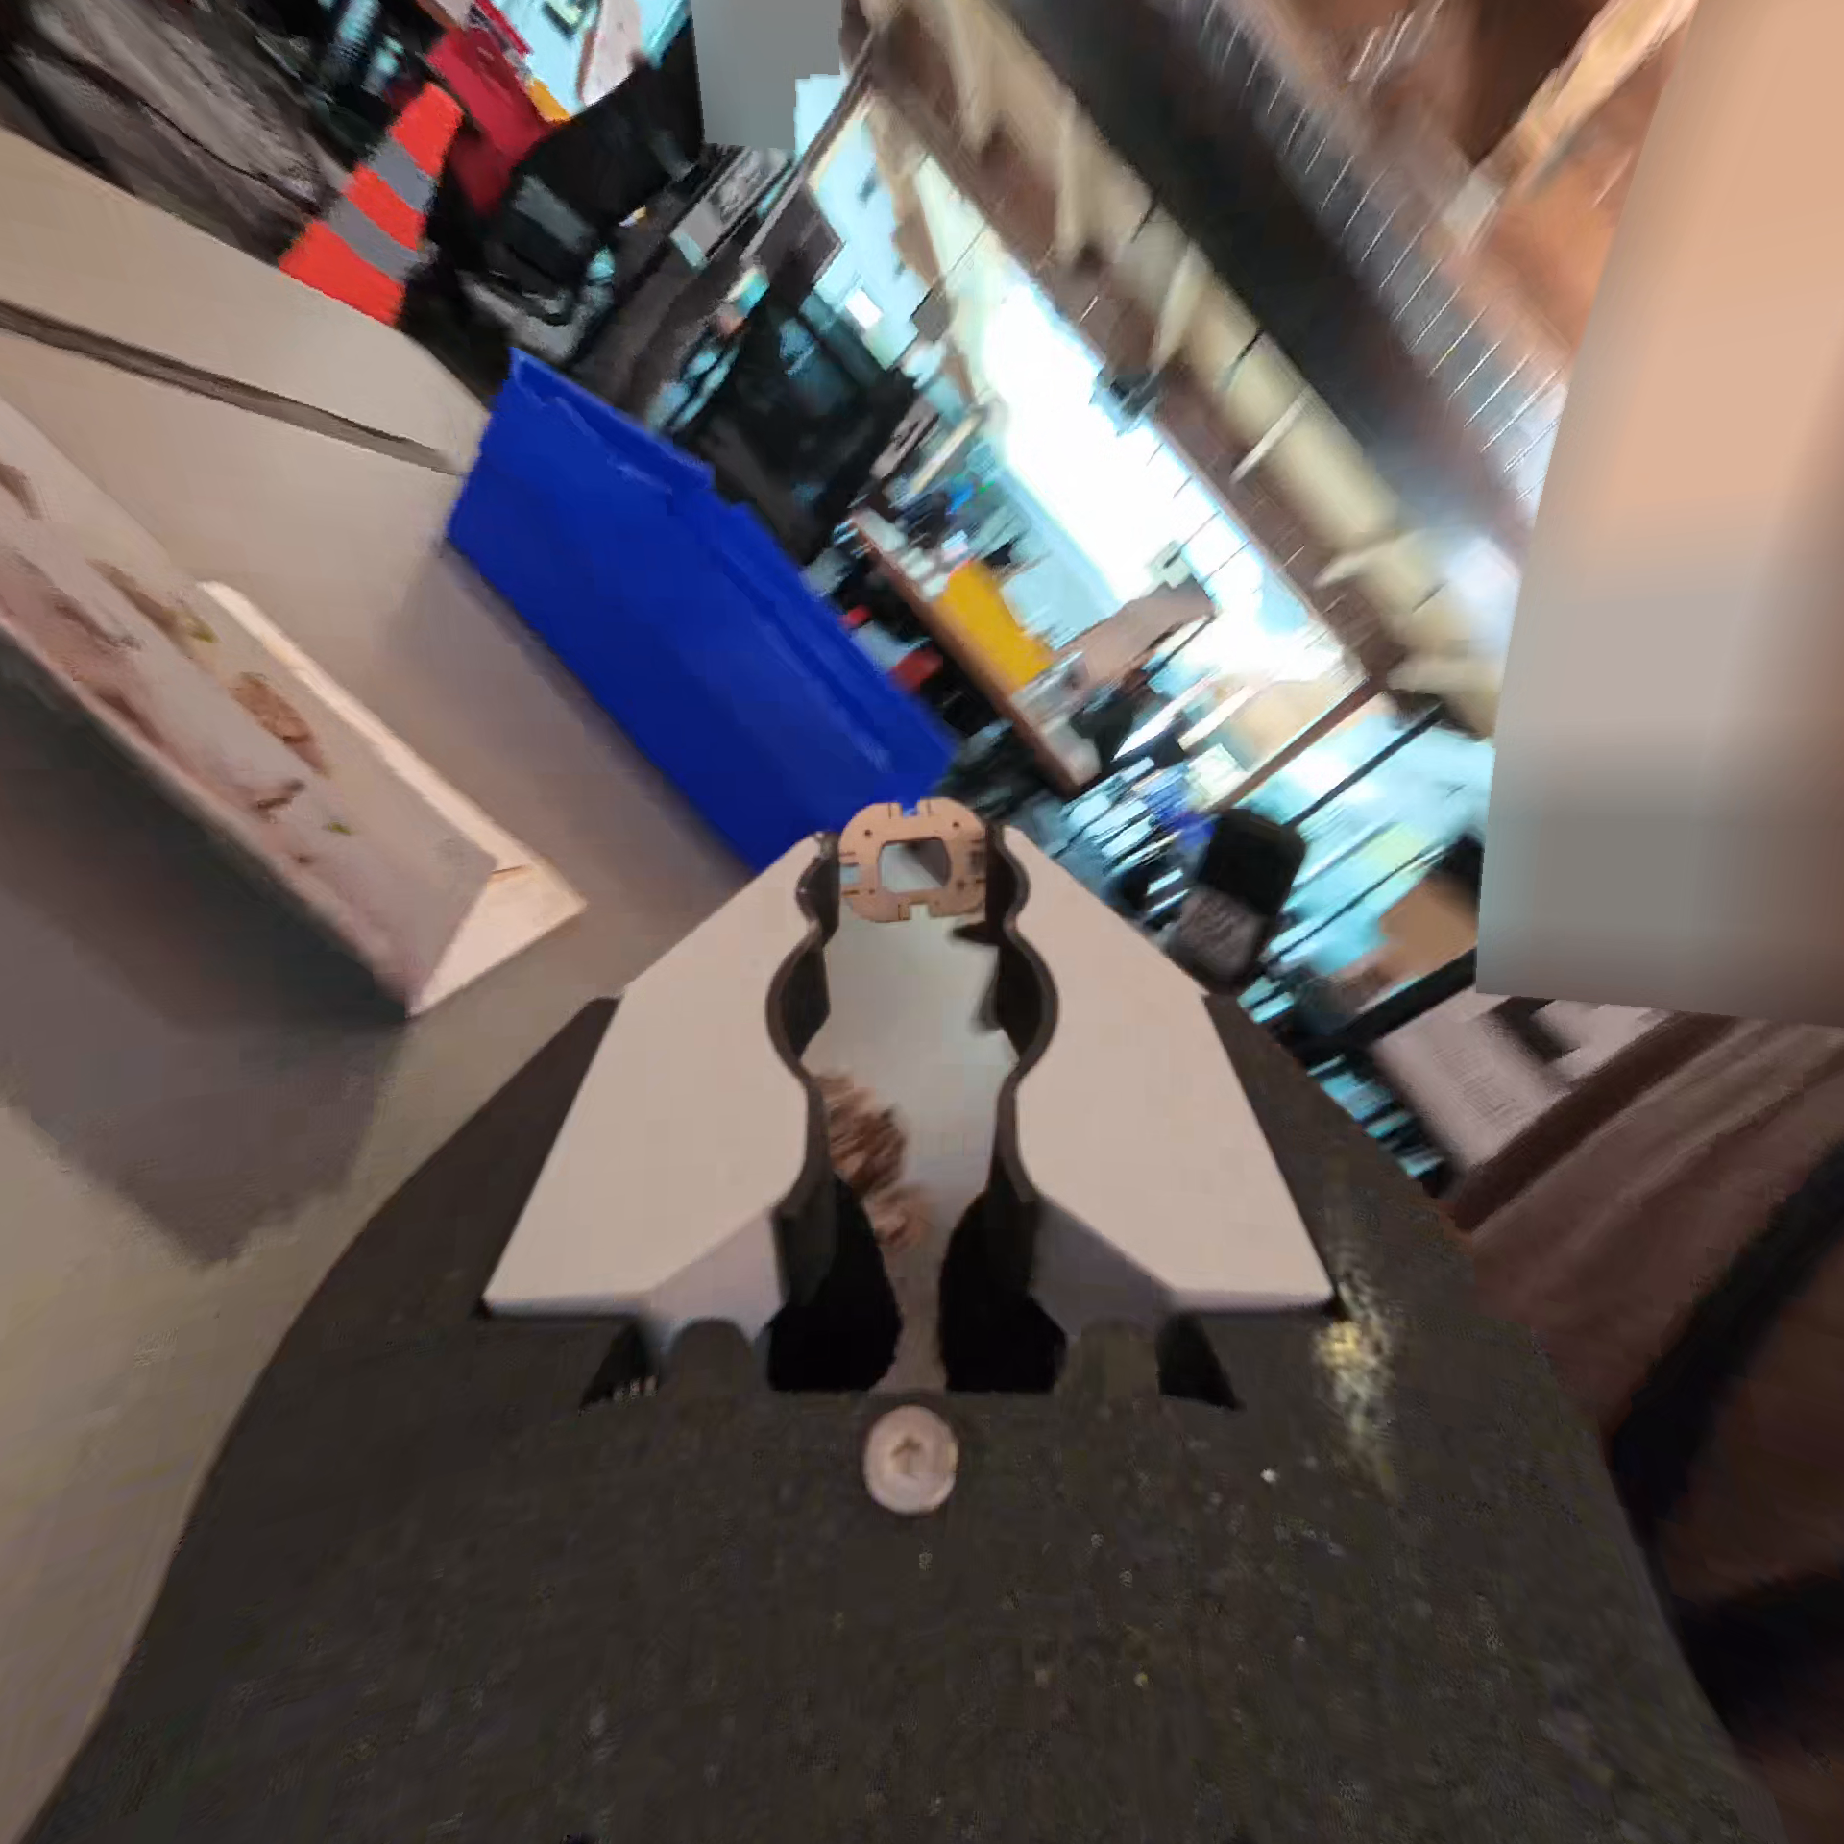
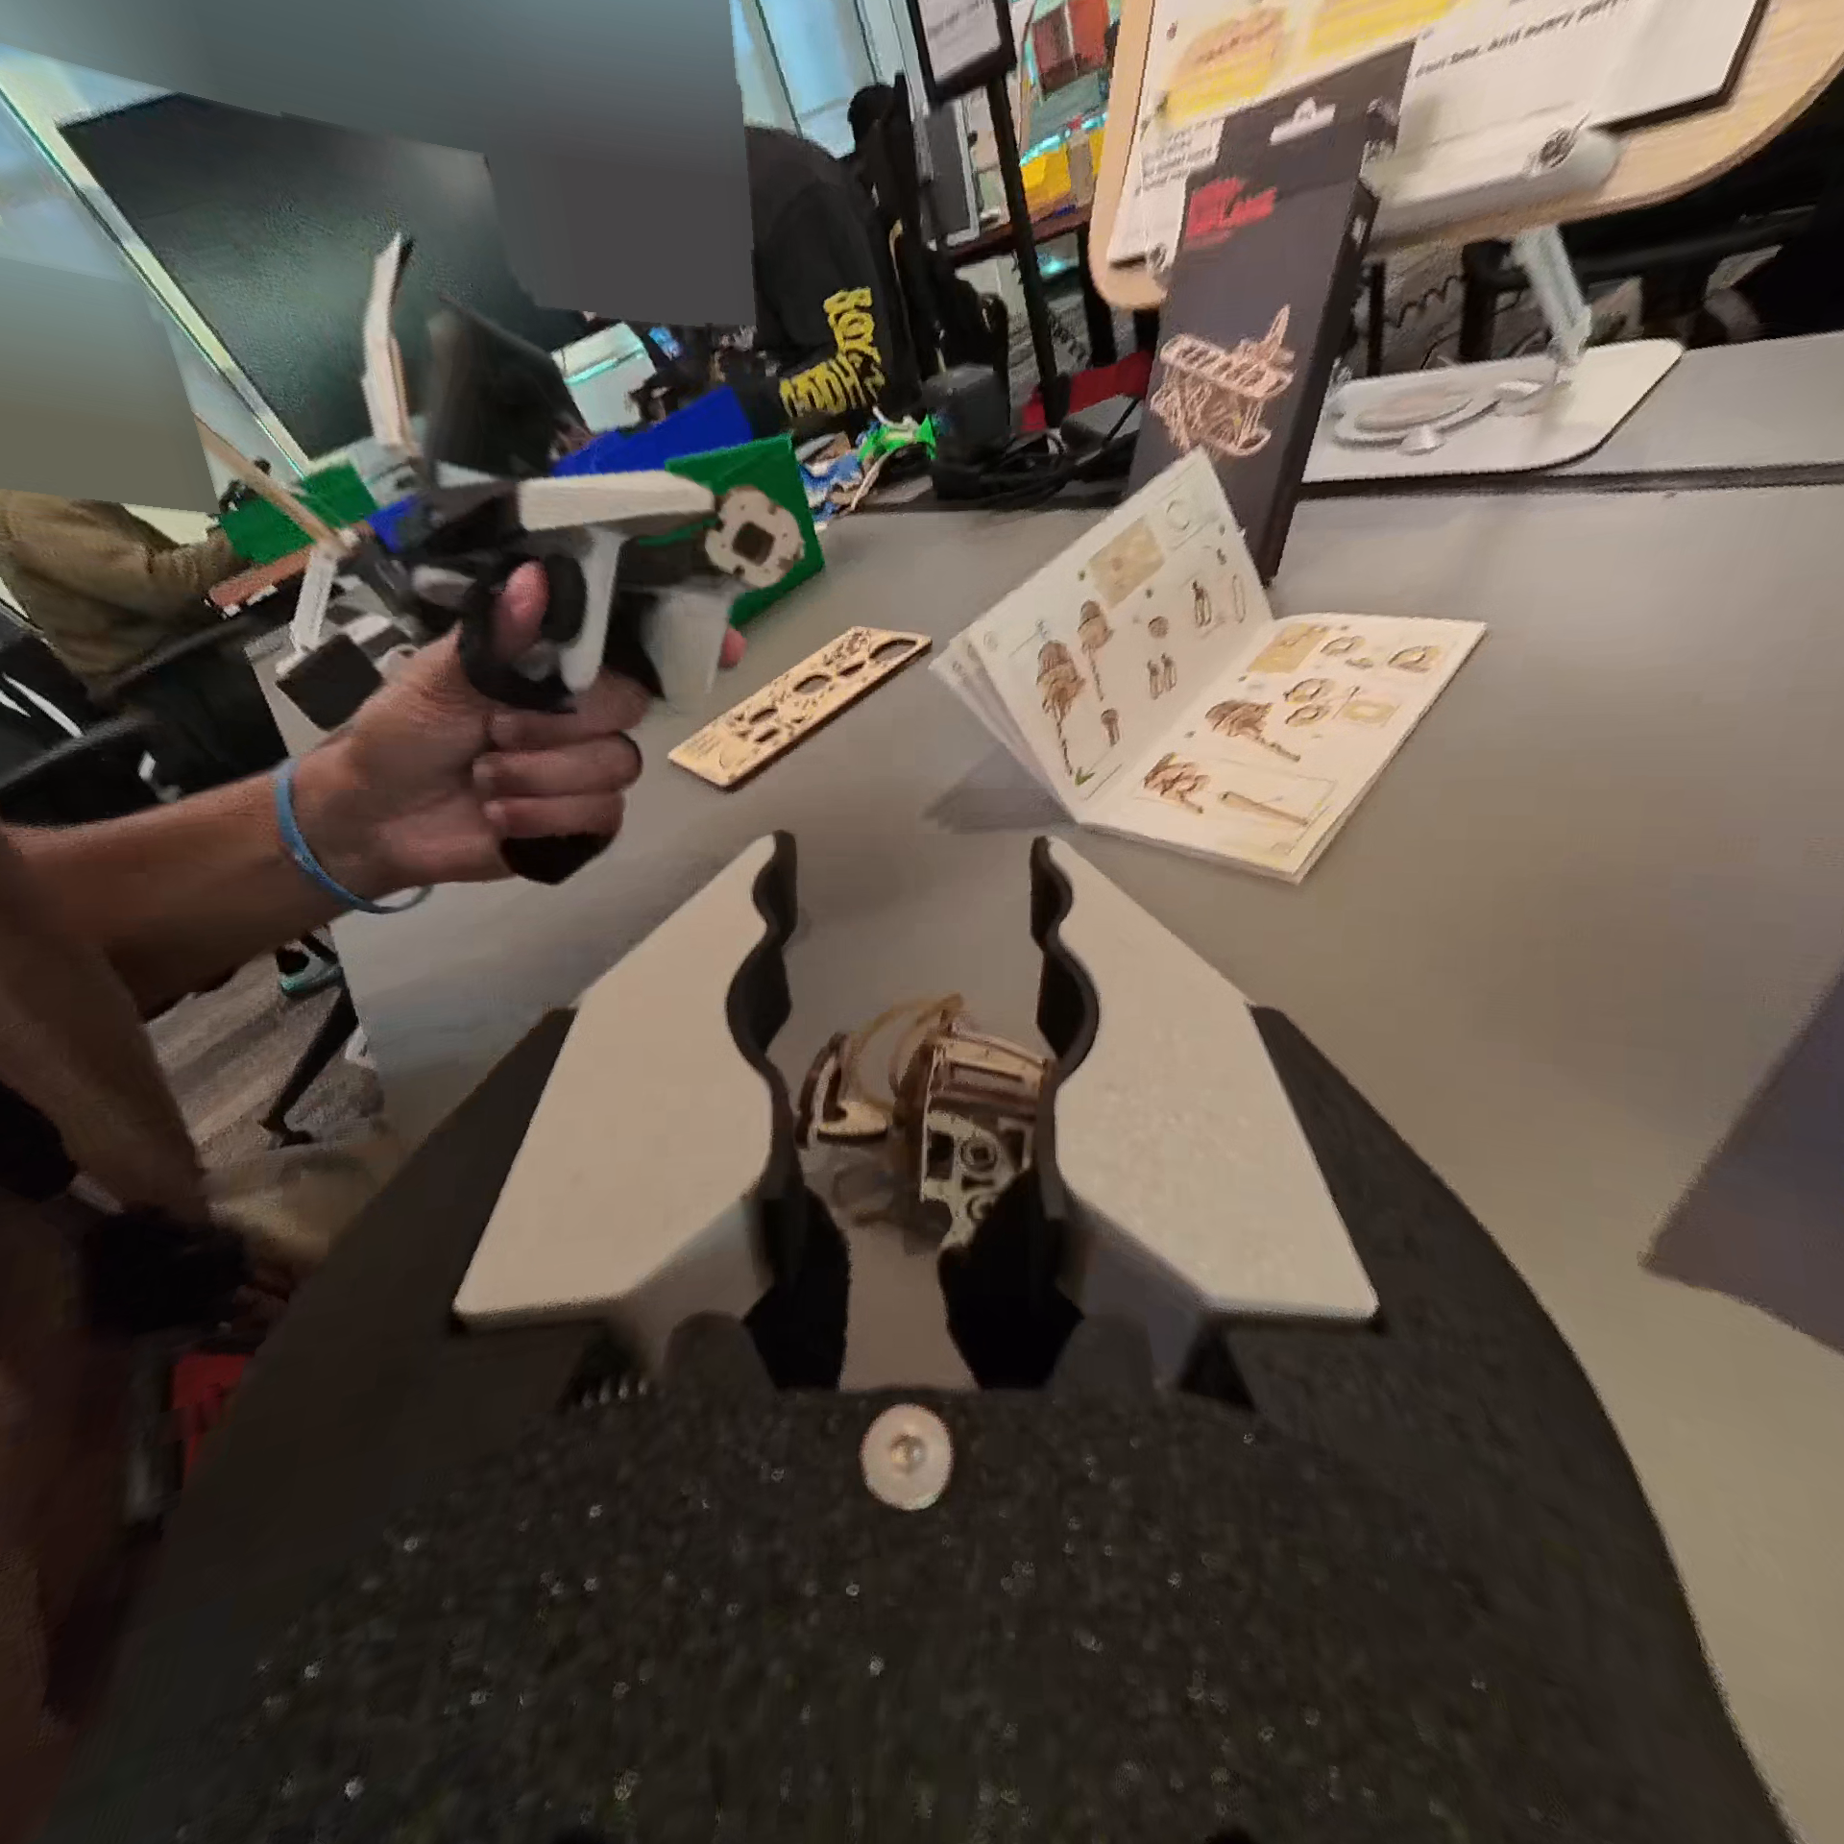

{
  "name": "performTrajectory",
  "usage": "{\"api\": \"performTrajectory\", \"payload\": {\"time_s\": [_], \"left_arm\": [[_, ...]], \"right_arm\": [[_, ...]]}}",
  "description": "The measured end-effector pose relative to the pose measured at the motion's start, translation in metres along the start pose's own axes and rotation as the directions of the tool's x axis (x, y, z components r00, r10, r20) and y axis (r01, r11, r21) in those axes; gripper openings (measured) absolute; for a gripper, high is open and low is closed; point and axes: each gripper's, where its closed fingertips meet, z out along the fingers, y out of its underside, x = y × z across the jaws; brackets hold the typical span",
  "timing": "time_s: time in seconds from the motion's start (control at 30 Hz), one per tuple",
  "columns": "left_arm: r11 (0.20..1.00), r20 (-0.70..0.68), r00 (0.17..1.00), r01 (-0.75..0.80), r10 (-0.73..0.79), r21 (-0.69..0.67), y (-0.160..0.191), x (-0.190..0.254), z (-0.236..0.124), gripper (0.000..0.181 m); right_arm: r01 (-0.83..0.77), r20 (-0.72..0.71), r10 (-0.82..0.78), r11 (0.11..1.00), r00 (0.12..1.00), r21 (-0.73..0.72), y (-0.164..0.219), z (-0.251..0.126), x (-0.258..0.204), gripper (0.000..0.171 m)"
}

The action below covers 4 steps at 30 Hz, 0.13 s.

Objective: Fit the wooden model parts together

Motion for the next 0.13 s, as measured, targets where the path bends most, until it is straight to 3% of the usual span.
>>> {"api": "performTrajectory", "payload": {"time_s": [0.13], "left_arm": [[0.912, -0.268, 0.9, 0.388, -0.344, 0.133, -0.033, 0.0, 0.009, 0.027]], "right_arm": [[0.016, -0.038, -0.015, 0.999, 0.999, 0.034, -0.009, -0.002, 0.006, 0.045]]}}
